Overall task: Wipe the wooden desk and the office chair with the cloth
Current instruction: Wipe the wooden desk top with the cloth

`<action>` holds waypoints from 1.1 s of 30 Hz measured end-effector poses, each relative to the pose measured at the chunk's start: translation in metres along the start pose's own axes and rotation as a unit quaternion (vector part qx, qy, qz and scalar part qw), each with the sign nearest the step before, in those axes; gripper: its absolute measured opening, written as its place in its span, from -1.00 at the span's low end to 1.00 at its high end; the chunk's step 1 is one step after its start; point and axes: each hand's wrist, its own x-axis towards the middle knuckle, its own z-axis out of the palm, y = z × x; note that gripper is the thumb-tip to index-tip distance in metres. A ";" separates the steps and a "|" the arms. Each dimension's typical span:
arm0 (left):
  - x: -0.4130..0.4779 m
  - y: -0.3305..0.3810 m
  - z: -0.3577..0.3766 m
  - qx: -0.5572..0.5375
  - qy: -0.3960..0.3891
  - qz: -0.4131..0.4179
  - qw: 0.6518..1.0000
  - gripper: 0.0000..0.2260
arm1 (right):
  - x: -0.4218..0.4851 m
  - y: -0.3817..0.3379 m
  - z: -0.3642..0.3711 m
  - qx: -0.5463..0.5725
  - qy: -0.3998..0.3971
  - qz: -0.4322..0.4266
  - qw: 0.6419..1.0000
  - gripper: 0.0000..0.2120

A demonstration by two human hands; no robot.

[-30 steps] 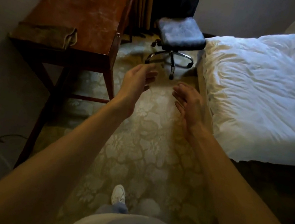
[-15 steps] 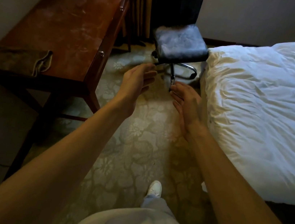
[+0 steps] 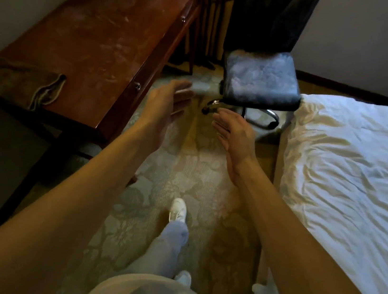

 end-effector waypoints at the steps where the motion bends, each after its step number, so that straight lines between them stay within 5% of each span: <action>1: 0.016 0.002 0.000 -0.002 0.000 0.002 1.000 -0.76 | 0.017 -0.003 0.003 -0.005 -0.007 -0.001 1.000 -0.53; 7: 0.134 0.031 -0.002 -0.039 0.021 0.006 0.999 -0.75 | 0.132 -0.028 0.036 -0.009 -0.041 -0.002 0.999 -0.83; 14: 0.226 0.080 -0.035 -0.090 0.066 0.005 0.994 -0.72 | 0.240 -0.072 0.099 -0.033 -0.062 0.014 0.997 -0.70; 19: 0.258 0.109 -0.099 -0.133 0.155 0.018 0.979 -0.75 | 0.288 -0.084 0.177 -0.075 -0.151 0.036 0.985 -0.91; 24: 0.276 0.106 -0.178 -0.160 0.286 0.016 0.945 -0.77 | 0.312 -0.070 0.266 -0.154 -0.272 0.016 0.950 -0.84; 33: 0.304 0.108 -0.291 -0.197 0.469 0.011 0.861 -0.74 | 0.367 -0.048 0.426 -0.159 -0.434 0.100 0.881 -0.81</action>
